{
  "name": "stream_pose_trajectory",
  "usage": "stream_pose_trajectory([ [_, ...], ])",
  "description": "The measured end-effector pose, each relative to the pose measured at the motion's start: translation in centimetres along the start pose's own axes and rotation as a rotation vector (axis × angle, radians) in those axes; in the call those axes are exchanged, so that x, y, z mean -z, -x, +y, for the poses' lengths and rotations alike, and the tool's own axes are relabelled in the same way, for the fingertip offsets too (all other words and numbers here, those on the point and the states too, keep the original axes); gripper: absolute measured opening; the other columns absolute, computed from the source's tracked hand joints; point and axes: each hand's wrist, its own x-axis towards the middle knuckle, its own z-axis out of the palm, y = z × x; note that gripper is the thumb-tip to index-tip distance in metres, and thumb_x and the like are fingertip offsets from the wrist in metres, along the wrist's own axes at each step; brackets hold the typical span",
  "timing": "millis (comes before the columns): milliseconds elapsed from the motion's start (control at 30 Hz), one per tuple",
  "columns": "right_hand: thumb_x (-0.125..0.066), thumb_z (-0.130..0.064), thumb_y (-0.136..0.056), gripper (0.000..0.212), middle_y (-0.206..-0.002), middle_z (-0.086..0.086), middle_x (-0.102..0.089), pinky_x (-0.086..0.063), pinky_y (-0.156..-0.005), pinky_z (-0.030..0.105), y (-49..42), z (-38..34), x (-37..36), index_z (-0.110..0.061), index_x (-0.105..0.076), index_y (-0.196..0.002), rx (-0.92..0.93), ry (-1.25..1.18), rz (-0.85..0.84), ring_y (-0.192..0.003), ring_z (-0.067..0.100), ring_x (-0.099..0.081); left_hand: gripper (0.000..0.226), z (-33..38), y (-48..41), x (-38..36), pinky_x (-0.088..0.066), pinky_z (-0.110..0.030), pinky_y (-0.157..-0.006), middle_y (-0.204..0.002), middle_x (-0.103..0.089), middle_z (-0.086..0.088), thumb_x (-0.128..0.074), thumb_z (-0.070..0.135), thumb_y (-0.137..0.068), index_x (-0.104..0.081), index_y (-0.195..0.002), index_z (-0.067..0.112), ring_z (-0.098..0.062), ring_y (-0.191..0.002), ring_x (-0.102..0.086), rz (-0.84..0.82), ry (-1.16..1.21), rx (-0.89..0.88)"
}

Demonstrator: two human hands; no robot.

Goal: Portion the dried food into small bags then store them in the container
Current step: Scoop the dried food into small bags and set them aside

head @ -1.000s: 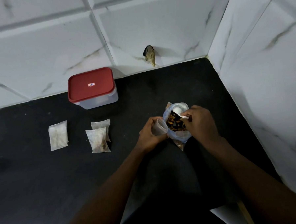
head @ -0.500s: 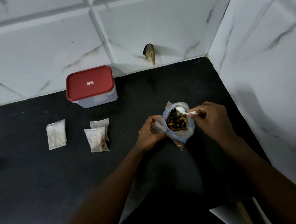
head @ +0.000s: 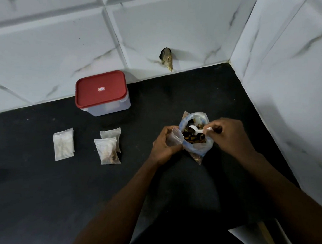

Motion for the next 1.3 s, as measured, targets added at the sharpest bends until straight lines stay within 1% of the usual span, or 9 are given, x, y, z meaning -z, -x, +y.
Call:
stream_pose_trajectory([
  [133,-0.080,-0.013,-0.084,0.011,-0.090,-0.004,-0.076,-0.045,-0.073,0.003,-0.3,0.4,-0.1,-0.014,-0.079,-0.095,-0.064,-0.030,0.081,-0.080,-0.002,-0.067,0.058,0.1,0.1,0.0,-0.054,-0.042,-0.103,-0.131,-0.059,0.008,-0.079,0.009,-0.083,-0.055,-0.131,0.030,-0.009,-0.122,-0.059,-0.008,0.006,0.002],
  [267,-0.078,-0.011,-0.086,0.012,-0.095,0.000,-0.076,-0.051,-0.078,0.016,0.3,-0.7,-1.5,-0.012,-0.078,-0.098,-0.060,-0.017,0.050,-0.086,0.004,-0.068,0.058,0.2,0.1,0.0,-0.054,-0.045,-0.105,-0.131,-0.061,0.007,-0.078,0.008,-0.083,-0.055,-0.132,0.029,-0.010,-0.122,-0.060,-0.002,0.019,-0.002],
  [367,-0.076,-0.012,-0.088,0.013,-0.097,-0.002,-0.075,-0.054,-0.082,0.020,0.5,-1.7,-2.1,-0.013,-0.077,-0.101,-0.100,0.004,-0.028,-0.086,0.001,-0.066,0.058,0.3,0.1,0.0,-0.054,-0.048,-0.105,-0.130,-0.062,0.005,-0.077,0.010,-0.081,-0.056,-0.132,0.028,-0.012,-0.122,-0.062,0.011,0.035,-0.009],
  [500,-0.075,-0.014,-0.089,0.009,-0.083,-0.015,-0.069,-0.047,-0.066,0.010,0.2,-1.8,-1.3,-0.019,-0.077,-0.096,-0.328,-0.099,-0.103,-0.075,-0.005,-0.065,0.058,0.2,0.1,0.0,-0.053,-0.051,-0.106,-0.131,-0.062,0.003,-0.076,0.007,-0.083,-0.055,-0.134,0.025,-0.012,-0.123,-0.062,-0.007,0.053,-0.006],
  [600,-0.075,-0.015,-0.089,0.009,-0.077,-0.006,-0.072,-0.048,-0.061,0.015,0.1,-1.6,-1.4,-0.023,-0.076,-0.093,-0.500,-0.281,-0.086,-0.070,0.003,-0.068,0.062,0.3,0.3,0.0,-0.053,-0.051,-0.106,-0.132,-0.062,0.001,-0.076,0.018,-0.077,-0.054,-0.135,0.024,-0.015,-0.124,-0.062,-0.018,0.053,-0.001],
  [733,-0.076,-0.015,-0.088,0.009,-0.079,0.000,-0.074,-0.047,-0.055,0.018,0.2,-1.5,-2.0,-0.019,-0.078,-0.096,-0.648,-0.452,-0.068,-0.064,0.006,-0.066,0.057,-0.1,0.2,0.2,-0.053,-0.051,-0.106,-0.131,-0.061,0.001,-0.074,0.005,-0.085,-0.054,-0.135,0.023,-0.015,-0.123,-0.061,-0.023,0.059,-0.009],
  [867,-0.075,-0.016,-0.088,0.007,-0.087,0.000,-0.074,-0.044,-0.056,0.022,0.2,-0.9,-1.4,-0.021,-0.077,-0.090,-0.682,-0.460,-0.138,-0.068,0.009,-0.060,0.057,-0.2,0.2,0.3,-0.053,-0.048,-0.106,-0.131,-0.062,0.004,-0.075,0.001,-0.085,-0.055,-0.132,0.028,-0.012,-0.124,-0.061,-0.030,0.033,-0.004],
  [1067,-0.072,-0.020,-0.092,0.006,-0.090,0.006,-0.074,-0.046,-0.055,0.023,0.7,-0.8,-2.0,-0.025,-0.075,-0.095,-0.730,-0.518,-0.097,-0.066,0.011,-0.057,0.060,-0.4,0.2,0.2,-0.053,-0.043,-0.105,-0.132,-0.062,0.008,-0.080,0.008,-0.082,-0.056,-0.131,0.033,-0.008,-0.124,-0.060,-0.024,0.000,-0.029],
  [1300,-0.068,-0.016,-0.094,0.010,-0.081,0.005,-0.069,-0.046,-0.057,0.023,1.1,0.0,-1.0,-0.020,-0.076,-0.100,-0.774,-0.620,-0.119,-0.065,0.010,-0.054,0.065,-0.3,0.7,0.4,-0.050,-0.021,-0.099,-0.145,-0.053,0.011,-0.081,0.010,-0.079,-0.055,-0.137,0.024,-0.002,-0.131,-0.053,0.010,-0.059,-0.149],
])
